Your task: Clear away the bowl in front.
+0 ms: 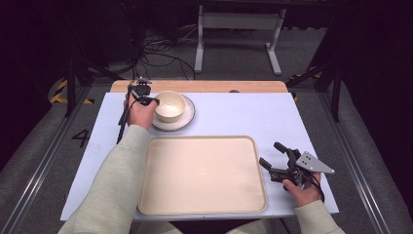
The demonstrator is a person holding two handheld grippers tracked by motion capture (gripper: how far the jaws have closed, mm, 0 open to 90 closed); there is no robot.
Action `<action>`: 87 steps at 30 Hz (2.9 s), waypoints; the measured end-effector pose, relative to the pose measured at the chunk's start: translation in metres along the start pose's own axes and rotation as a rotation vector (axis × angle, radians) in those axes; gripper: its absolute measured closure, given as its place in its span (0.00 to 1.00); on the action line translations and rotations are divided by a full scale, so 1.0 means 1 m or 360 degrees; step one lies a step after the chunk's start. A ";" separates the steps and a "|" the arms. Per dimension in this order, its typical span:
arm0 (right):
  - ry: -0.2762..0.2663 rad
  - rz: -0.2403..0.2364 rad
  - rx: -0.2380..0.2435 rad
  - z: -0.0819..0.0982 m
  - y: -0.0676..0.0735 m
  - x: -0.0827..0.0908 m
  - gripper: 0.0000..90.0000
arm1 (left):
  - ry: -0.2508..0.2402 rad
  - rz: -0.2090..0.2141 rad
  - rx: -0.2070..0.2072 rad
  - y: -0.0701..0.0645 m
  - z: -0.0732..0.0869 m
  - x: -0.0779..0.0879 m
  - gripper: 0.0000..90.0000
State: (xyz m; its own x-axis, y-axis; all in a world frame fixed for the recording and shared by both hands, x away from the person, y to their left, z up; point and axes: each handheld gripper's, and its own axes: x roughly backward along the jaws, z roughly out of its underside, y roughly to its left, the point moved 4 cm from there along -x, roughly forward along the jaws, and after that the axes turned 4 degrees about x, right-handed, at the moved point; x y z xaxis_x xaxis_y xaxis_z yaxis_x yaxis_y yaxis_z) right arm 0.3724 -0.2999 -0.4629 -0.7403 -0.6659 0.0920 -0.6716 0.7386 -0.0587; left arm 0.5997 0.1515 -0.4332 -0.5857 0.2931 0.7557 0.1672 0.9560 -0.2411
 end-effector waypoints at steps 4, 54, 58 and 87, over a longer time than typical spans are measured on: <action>0.0001 0.0000 0.0001 0.000 0.000 0.000 0.17 | 0.0020 0.0001 -0.0024 -0.001 -0.002 0.003 0.91; -0.0006 -0.0001 -0.0010 0.000 -0.001 0.000 0.17 | 0.0077 0.0246 -0.0357 -0.030 -0.016 0.100 0.91; -0.0008 -0.0005 -0.0005 0.000 0.000 0.000 0.16 | 0.0096 0.0279 -0.0393 -0.034 -0.012 0.106 0.91; -0.0007 -0.0005 -0.0001 0.000 0.000 0.000 0.15 | 0.0210 0.0536 -0.0772 -0.096 0.026 0.140 0.91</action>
State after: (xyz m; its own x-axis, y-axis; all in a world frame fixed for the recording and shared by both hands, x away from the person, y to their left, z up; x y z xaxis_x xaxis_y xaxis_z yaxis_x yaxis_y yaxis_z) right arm 0.3719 -0.3000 -0.4629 -0.7384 -0.6686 0.0877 -0.6738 0.7366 -0.0579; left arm 0.4811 0.1000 -0.3196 -0.3392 0.5506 0.7627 0.6871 0.6988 -0.1989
